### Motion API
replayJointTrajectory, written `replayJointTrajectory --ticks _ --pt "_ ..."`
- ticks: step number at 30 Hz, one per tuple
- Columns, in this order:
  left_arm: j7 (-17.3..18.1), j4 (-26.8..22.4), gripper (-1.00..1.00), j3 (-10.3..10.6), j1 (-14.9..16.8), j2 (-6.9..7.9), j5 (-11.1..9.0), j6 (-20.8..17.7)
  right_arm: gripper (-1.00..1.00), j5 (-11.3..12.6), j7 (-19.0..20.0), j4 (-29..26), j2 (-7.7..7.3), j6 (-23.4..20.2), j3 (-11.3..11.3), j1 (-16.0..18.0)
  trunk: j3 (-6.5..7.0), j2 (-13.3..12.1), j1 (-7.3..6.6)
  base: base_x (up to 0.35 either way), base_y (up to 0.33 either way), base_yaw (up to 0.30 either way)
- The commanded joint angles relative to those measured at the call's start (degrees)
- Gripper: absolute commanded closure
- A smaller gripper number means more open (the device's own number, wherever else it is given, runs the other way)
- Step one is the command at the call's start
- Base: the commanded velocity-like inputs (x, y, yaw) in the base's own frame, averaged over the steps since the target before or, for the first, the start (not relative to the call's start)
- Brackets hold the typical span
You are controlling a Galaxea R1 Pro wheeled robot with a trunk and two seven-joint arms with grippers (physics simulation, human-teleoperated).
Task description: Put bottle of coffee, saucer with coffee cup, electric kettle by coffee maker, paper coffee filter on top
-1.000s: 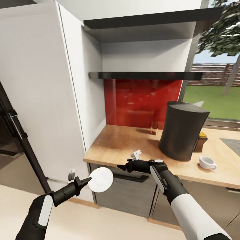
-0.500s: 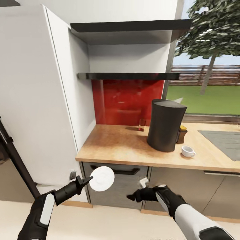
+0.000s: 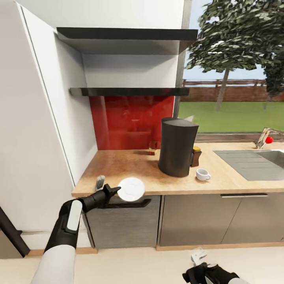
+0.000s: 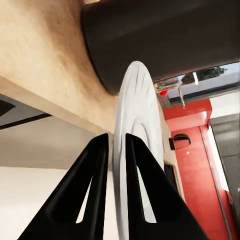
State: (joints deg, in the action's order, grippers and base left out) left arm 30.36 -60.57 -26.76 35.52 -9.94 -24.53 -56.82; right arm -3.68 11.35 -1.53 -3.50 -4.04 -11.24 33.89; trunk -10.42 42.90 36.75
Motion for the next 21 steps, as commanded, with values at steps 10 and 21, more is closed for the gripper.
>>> replayJointTrajectory --ticks 10,21 --pt "-20.9 1.0 1.0 0.8 3.7 -0.06 -14.7 0.7 -1.0 6.7 -10.5 -0.2 -0.62 1.1 0.1 -3.0 0.12 0.1 0.01 0.0 0.0 -0.11" --pt "-22.6 0.8 1.0 1.0 2.5 0.71 -15.9 0.1 -1.0 7.6 -10.7 -0.1 1.43 1.0 -0.2 -4.3 0.12 0.1 0.01 0.0 0.0 -0.001"
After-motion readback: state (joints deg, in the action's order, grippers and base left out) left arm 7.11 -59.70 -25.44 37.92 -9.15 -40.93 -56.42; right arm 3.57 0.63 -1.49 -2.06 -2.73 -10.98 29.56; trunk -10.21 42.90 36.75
